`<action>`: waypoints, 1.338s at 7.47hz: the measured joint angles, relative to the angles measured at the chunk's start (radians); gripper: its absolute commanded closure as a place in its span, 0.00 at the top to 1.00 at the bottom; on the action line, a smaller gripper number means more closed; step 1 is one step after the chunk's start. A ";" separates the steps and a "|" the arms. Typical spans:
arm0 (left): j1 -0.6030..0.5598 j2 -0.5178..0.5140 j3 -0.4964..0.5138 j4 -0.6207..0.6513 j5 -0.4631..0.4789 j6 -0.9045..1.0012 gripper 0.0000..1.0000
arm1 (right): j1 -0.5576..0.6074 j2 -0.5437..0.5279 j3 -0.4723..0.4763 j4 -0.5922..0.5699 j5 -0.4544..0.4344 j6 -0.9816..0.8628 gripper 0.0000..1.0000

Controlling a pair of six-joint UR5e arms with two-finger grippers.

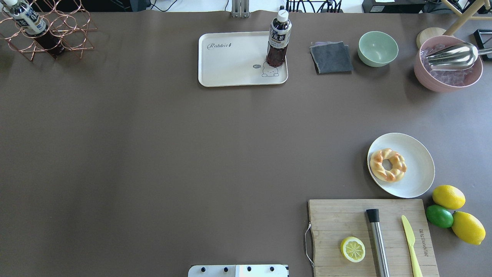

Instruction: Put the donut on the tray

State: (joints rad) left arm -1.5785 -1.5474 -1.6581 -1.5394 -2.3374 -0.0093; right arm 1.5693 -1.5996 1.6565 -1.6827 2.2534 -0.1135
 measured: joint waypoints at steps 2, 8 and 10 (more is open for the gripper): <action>0.000 0.002 -0.001 -0.002 0.003 -0.001 0.99 | 0.000 0.002 0.001 0.000 0.000 0.000 1.00; 0.000 0.001 -0.018 -0.003 0.015 -0.004 0.99 | 0.000 0.004 0.000 0.000 0.000 0.003 1.00; 0.002 -0.014 -0.012 -0.022 0.045 -0.007 0.99 | -0.001 0.004 -0.003 0.000 0.010 0.004 1.00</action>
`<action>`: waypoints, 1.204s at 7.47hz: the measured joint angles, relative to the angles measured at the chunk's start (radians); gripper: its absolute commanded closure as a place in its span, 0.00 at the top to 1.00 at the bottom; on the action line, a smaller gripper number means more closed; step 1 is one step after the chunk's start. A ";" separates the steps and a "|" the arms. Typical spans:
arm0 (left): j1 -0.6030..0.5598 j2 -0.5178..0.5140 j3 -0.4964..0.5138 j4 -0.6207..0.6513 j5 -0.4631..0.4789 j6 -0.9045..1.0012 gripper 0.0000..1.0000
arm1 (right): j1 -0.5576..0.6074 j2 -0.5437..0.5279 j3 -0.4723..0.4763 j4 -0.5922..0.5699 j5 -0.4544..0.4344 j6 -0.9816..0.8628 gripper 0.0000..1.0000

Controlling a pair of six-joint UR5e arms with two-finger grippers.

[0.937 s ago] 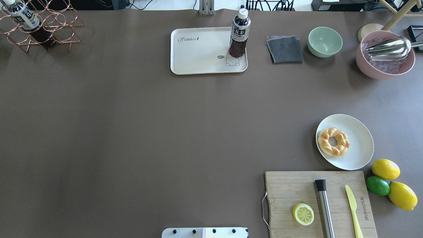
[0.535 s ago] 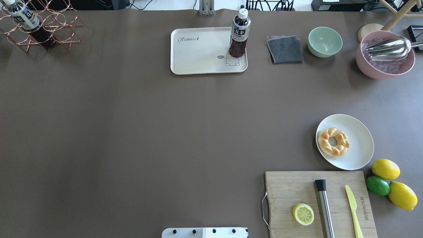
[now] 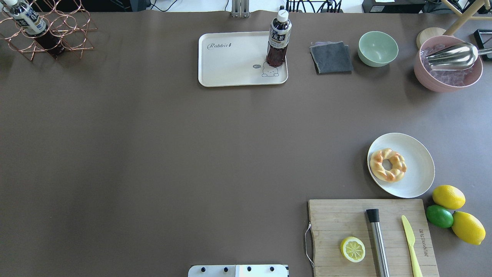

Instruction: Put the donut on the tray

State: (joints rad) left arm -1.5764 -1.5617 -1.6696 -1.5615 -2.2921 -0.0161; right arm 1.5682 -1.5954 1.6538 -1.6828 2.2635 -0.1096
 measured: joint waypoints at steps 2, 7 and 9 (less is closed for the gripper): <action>0.001 -0.005 0.003 -0.022 0.004 0.002 0.99 | 0.000 0.000 -0.004 0.000 0.024 0.003 1.00; 0.000 0.000 -0.050 -0.119 0.000 -0.086 0.99 | 0.000 0.038 0.044 0.008 0.038 0.005 1.00; -0.001 0.003 -0.071 -0.184 -0.041 -0.124 0.99 | -0.002 0.036 0.074 0.013 0.047 0.005 1.00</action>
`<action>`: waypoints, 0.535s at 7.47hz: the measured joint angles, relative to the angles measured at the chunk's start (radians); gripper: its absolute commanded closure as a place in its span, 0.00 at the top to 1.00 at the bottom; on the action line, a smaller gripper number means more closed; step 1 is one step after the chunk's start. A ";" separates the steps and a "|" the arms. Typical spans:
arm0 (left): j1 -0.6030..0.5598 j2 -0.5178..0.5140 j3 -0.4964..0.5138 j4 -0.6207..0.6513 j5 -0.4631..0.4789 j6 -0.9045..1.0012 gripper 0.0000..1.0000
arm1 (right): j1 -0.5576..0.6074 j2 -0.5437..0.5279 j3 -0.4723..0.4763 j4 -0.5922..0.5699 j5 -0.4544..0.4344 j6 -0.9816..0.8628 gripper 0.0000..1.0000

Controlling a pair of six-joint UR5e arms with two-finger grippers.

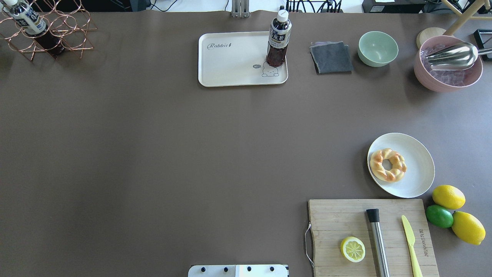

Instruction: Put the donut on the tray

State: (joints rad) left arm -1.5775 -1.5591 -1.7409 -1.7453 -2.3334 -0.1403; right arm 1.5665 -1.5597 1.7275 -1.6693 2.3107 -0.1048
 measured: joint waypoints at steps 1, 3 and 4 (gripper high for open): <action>0.005 0.011 0.011 -0.068 -0.011 -0.003 0.99 | -0.009 -0.010 0.006 0.011 0.027 0.002 1.00; 0.018 0.035 0.042 -0.174 -0.018 -0.003 0.99 | -0.074 -0.013 0.008 0.047 0.054 0.083 1.00; 0.023 0.038 0.048 -0.195 -0.018 0.005 0.99 | -0.129 -0.017 0.002 0.122 0.043 0.193 0.99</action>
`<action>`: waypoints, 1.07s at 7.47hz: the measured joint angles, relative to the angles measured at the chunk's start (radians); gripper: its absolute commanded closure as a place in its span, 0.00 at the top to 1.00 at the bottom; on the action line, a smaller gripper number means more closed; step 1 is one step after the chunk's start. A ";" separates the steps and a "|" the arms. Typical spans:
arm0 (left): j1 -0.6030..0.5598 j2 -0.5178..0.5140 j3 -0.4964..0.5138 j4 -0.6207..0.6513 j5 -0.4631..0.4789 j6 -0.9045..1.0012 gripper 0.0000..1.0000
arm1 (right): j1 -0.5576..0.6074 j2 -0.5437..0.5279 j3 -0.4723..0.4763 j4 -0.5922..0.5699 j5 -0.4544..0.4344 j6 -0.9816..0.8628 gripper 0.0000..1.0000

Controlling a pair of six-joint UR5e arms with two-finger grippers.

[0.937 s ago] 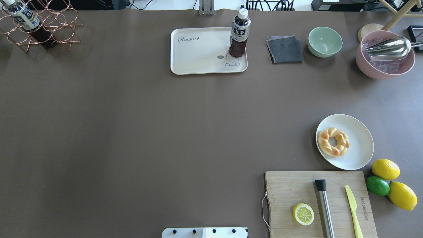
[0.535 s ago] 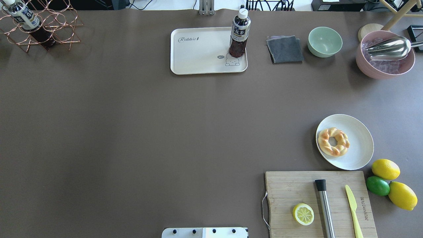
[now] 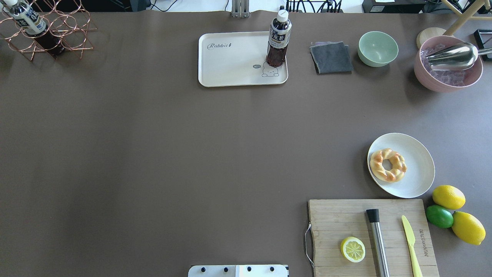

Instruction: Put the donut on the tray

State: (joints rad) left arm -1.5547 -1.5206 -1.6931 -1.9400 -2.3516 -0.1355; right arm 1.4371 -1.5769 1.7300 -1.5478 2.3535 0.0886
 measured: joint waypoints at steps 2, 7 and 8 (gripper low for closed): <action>0.003 0.003 0.007 -0.020 0.000 0.006 0.99 | -0.139 -0.020 -0.038 0.251 -0.036 0.310 0.97; 0.004 0.003 0.004 -0.024 -0.002 0.003 0.99 | -0.465 -0.145 -0.056 0.714 -0.194 0.814 0.68; 0.004 0.002 0.003 -0.024 -0.002 0.002 0.99 | -0.500 -0.156 -0.054 0.740 -0.216 0.848 0.61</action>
State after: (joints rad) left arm -1.5507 -1.5182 -1.6899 -1.9642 -2.3539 -0.1339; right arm 0.9374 -1.7329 1.6760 -0.8080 2.1377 0.9362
